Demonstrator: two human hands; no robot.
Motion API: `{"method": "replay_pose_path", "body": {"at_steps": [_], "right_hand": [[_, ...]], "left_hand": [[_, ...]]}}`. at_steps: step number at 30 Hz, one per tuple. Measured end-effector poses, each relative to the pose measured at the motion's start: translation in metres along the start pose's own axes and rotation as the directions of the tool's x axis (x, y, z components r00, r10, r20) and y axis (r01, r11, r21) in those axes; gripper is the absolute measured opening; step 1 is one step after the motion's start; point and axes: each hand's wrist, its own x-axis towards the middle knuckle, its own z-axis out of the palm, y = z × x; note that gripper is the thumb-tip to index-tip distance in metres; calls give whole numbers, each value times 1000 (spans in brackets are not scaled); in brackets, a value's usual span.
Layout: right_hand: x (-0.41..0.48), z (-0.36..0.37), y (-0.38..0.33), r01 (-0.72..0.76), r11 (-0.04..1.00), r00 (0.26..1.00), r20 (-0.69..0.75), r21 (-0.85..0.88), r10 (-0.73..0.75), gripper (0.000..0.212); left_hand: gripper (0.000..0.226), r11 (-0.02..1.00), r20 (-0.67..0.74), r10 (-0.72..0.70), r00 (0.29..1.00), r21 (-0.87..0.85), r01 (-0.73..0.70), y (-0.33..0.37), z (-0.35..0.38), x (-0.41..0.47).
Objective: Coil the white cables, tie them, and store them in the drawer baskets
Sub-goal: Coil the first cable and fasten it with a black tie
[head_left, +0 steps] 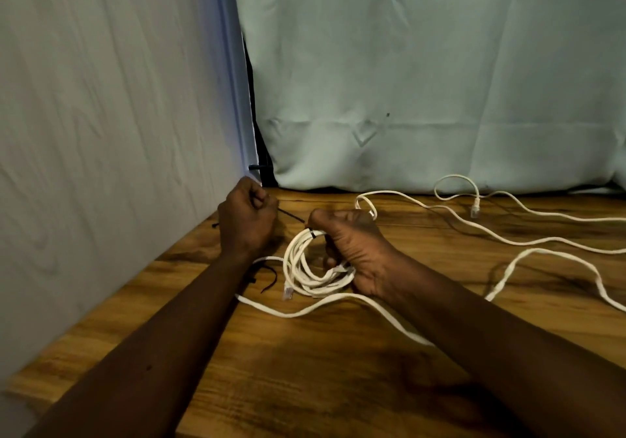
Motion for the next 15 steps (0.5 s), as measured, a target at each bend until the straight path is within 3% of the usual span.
{"method": "replay_pose_path", "body": {"at_steps": [3,6,10,13,15], "right_hand": [[10,-9,1,32,997,992,-120,75,-23,18],[12,-16,-1,68,990,985,-166,120,-48,19],[9,-19,-2,116,992,978,-177,47,-106,16],[8,-21,-3,108,994,979,-179,28,-102,19],[4,-20,-5,99,995,983,-159,18,-94,18]], "left_hand": [[9,999,155,35,987,24,-39,-3,0,-3],[13,999,222,47,974,-12,-45,1,4,-5],[55,943,99,333,938,-66,-327,18,-6,-11],[43,861,69,484,872,-215,-461,38,-17,-21],[42,839,143,502,853,-317,-441,45,-20,-31]]}}
